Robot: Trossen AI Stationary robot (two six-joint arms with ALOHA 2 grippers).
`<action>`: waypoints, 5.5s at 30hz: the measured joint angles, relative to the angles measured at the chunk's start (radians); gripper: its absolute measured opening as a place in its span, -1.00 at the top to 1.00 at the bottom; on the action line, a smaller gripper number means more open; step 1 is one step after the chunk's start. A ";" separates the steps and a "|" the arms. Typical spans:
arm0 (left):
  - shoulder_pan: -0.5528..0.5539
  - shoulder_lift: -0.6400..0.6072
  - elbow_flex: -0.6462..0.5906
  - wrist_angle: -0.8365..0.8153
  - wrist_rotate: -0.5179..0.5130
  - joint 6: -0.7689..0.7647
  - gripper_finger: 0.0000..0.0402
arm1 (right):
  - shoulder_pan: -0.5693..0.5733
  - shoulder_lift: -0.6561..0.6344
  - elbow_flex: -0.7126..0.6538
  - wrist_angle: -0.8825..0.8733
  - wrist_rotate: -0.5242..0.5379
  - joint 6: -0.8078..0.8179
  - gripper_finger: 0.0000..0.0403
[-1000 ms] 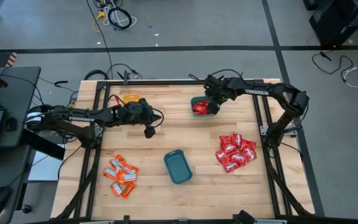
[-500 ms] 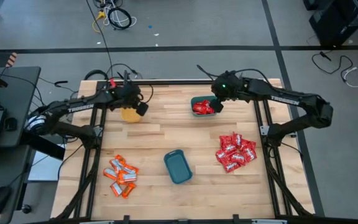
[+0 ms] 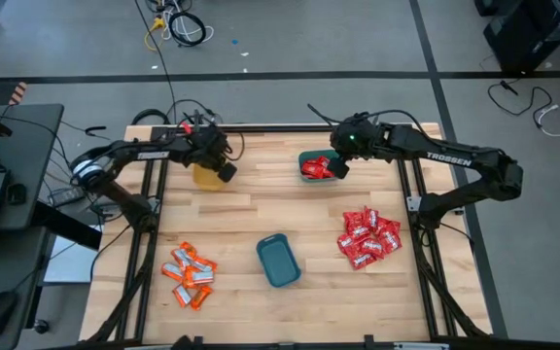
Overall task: Sort candy
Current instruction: Adjust the green bin and yellow bin, then put the orange chocolate bar into the yellow bin
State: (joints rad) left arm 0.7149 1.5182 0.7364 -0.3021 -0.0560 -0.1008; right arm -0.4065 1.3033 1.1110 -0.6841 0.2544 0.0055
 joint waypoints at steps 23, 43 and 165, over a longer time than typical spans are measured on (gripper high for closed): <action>-0.430 -0.189 0.016 -0.213 -0.062 0.305 1.00 | 0.054 0.000 0.000 -0.005 -0.001 -0.001 1.00; -0.934 -0.269 0.188 -0.684 0.028 -0.219 1.00 | 0.175 0.004 -0.208 0.458 -0.154 0.007 0.91; -0.288 0.044 0.279 -0.604 -0.051 0.174 0.30 | 0.261 0.004 -0.303 0.668 -0.151 -0.009 0.42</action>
State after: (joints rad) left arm 0.4268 1.5620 1.0155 -0.9056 -0.1066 0.0734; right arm -0.1459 1.3071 0.8085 -0.0166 0.1032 -0.0032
